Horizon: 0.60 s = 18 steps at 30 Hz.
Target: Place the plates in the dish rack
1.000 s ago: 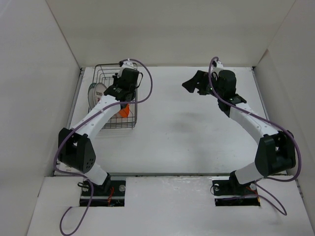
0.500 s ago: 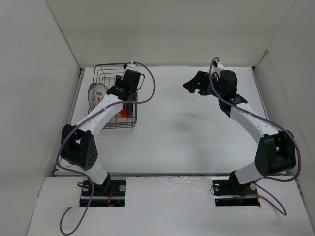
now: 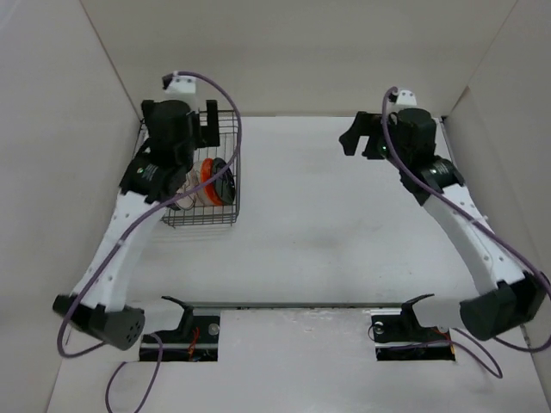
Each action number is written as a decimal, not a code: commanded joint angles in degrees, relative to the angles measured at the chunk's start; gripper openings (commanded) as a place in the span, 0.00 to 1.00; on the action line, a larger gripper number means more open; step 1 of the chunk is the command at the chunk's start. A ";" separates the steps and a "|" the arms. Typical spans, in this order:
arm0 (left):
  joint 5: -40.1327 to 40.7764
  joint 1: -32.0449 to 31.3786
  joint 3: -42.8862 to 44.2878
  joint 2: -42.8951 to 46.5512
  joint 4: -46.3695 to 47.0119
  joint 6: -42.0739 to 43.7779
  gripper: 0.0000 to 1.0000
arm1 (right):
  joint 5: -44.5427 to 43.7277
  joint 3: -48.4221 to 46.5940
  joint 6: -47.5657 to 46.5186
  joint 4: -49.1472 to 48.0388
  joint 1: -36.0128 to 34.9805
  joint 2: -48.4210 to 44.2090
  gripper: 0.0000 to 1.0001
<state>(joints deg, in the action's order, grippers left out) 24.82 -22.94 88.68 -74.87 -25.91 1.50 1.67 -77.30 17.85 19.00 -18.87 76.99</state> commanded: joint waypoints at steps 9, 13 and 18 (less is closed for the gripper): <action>-0.65 3.08 -2.82 25.64 -2.21 1.67 1.00 | -20.66 -7.96 -3.70 23.53 -3.63 -26.53 1.00; -2.23 5.45 0.17 30.83 -4.94 2.98 1.00 | -19.07 -10.24 -3.70 27.48 -4.15 -33.73 1.00; -1.00 6.76 0.88 34.00 -6.69 4.22 1.00 | -19.15 -11.03 -4.22 28.97 -4.15 -40.52 1.00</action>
<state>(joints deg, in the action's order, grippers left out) 23.38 -16.84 88.33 -41.50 -31.66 4.23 -16.12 -86.37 14.68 45.04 -22.57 37.45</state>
